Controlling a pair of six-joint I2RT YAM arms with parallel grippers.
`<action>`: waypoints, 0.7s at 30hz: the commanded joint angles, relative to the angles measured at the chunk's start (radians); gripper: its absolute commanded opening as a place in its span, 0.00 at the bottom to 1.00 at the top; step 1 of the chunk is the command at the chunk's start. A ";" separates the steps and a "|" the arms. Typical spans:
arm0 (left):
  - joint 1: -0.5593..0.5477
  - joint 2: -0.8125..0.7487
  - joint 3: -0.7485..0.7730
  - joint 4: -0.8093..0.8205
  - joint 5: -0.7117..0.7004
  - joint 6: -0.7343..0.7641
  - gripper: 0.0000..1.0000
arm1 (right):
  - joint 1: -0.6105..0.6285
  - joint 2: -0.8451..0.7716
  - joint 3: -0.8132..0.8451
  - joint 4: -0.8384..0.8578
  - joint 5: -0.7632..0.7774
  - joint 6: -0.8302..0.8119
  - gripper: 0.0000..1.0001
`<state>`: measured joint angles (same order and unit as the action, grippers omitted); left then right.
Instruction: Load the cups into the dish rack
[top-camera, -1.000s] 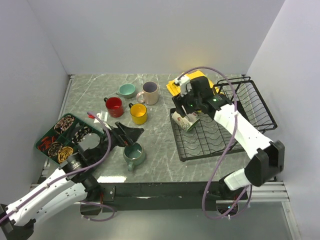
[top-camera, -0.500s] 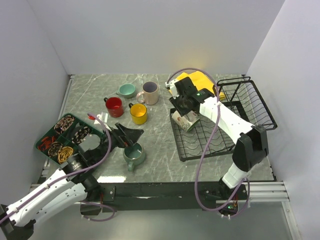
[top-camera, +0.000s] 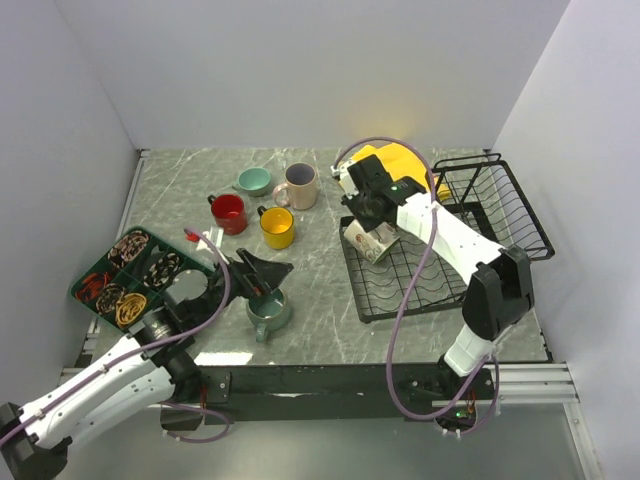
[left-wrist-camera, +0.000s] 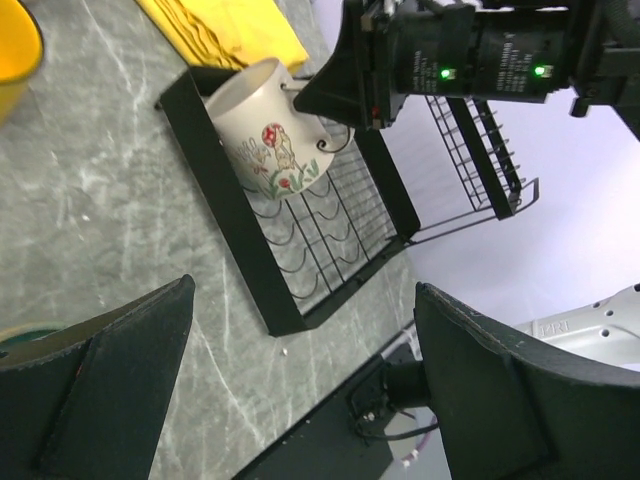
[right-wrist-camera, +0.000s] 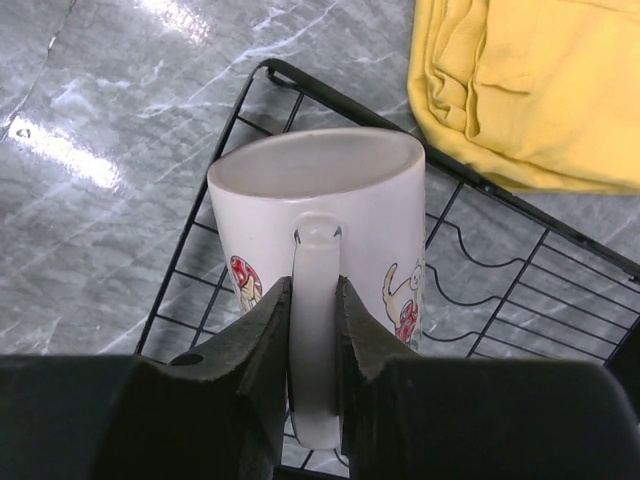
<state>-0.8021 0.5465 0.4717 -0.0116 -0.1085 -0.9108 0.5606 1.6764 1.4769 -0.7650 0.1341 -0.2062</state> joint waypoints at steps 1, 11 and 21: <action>-0.002 0.049 -0.012 0.136 0.070 -0.062 0.96 | 0.001 -0.151 -0.018 0.122 -0.034 -0.006 0.00; -0.002 0.151 0.050 0.153 0.095 -0.045 0.96 | -0.008 -0.363 -0.269 0.467 -0.093 0.008 0.00; -0.002 0.162 0.056 0.151 0.079 -0.062 0.96 | -0.014 -0.457 -0.559 1.022 -0.065 0.041 0.00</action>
<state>-0.8021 0.7013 0.4793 0.0959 -0.0376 -0.9596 0.5545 1.2911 0.9745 -0.1814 0.0326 -0.1829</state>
